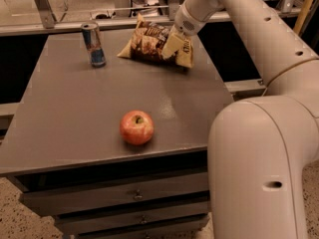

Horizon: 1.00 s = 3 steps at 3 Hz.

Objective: Move brown chip bag near apple

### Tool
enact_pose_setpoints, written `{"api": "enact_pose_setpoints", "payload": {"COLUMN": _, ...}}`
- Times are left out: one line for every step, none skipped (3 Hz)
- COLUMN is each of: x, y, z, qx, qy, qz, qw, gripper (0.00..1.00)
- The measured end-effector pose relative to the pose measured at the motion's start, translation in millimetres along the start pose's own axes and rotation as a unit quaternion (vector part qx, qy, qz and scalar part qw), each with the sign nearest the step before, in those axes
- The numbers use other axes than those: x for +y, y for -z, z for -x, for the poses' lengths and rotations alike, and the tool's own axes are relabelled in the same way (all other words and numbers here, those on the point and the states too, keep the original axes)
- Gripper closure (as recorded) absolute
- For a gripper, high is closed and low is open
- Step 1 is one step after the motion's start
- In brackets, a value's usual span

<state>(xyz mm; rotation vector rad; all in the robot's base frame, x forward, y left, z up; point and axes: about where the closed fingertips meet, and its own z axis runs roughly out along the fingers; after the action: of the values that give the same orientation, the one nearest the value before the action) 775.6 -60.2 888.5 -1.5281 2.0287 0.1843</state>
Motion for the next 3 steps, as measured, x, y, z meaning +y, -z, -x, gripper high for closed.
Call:
{"api": "enact_pose_setpoints", "payload": {"x": 7.8, "y": -13.1, "z": 0.5, "qx": 0.020, "qy": 0.010, "qz": 0.012, "qw": 0.9997, "gripper": 0.72}}
{"api": "enact_pose_setpoints", "payload": {"x": 8.9, "y": -13.9, "z": -0.3, "qx": 0.024, "qy": 0.012, "qz": 0.013, "qw": 0.9995, "gripper": 0.96}}
{"api": "enact_pose_setpoints", "payload": {"x": 8.8, "y": -13.2, "z": -0.1, "qx": 0.024, "qy": 0.012, "qz": 0.013, "qw": 0.9996, "gripper": 1.00}}
